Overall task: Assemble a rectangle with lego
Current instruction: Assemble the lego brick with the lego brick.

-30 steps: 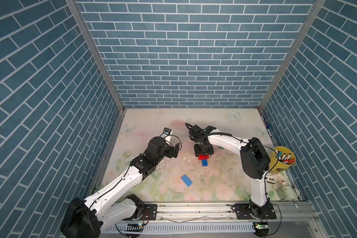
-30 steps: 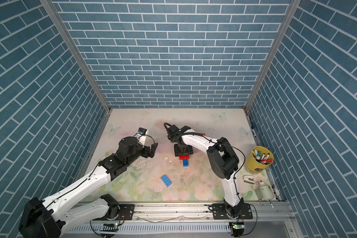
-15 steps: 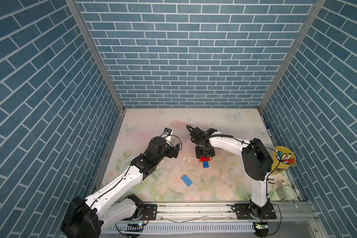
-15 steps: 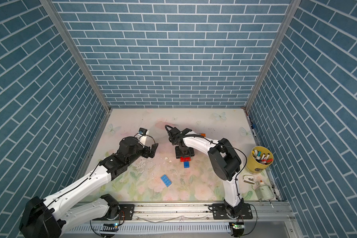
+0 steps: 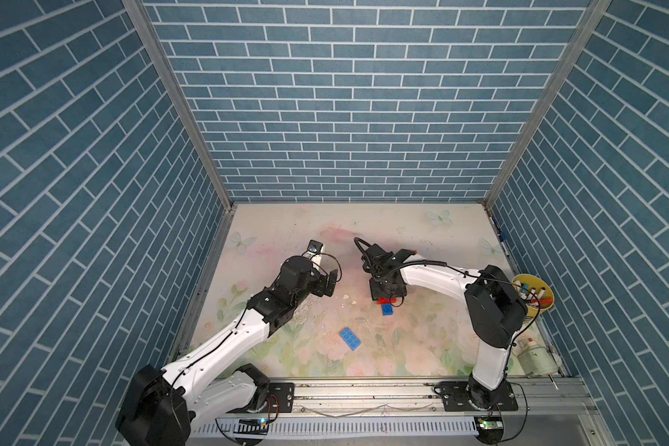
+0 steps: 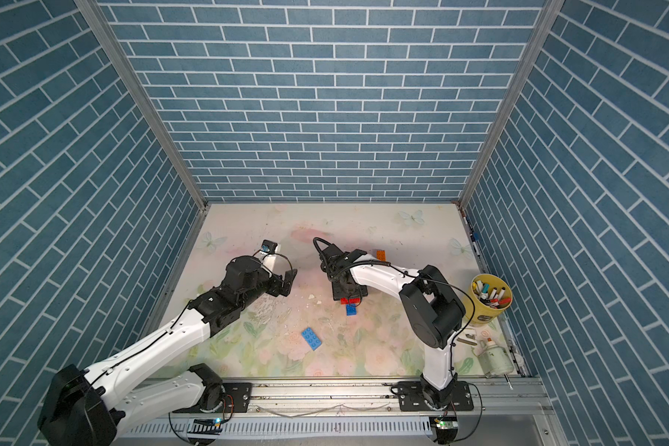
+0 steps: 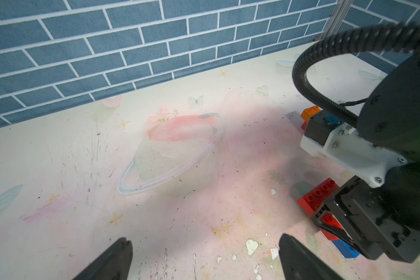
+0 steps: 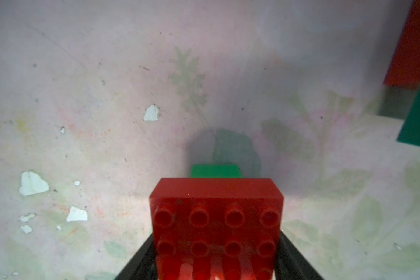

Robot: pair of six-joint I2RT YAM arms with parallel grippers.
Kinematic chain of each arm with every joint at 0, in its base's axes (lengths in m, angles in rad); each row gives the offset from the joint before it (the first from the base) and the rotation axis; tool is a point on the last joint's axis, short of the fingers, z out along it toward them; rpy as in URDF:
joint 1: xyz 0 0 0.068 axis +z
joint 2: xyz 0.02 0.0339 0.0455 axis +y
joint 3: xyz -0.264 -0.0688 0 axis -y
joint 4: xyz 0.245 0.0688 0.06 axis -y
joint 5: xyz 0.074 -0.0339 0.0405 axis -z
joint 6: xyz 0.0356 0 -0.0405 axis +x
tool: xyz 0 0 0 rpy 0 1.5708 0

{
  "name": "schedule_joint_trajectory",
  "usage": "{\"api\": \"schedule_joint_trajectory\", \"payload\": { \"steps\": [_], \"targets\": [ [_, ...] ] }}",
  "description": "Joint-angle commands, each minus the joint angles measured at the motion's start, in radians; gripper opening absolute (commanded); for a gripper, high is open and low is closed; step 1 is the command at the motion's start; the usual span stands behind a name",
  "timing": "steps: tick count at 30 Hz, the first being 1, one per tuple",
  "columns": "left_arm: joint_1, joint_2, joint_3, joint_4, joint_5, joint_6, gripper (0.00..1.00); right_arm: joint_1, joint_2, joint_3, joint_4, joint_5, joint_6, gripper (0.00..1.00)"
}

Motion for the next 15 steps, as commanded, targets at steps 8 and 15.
{"api": "schedule_joint_trajectory", "payload": {
  "steps": [8, 15],
  "targets": [
    [0.007, 0.015, -0.006, 0.005, -0.008, -0.003, 1.00, 0.011, -0.010, -0.062, 0.037, 0.045, 0.033, 0.52],
    [0.008, 0.024, -0.004, 0.004, -0.015, -0.001, 1.00, 0.022, 0.000, -0.113, 0.070, 0.036, 0.054, 0.51]
  ]
}}
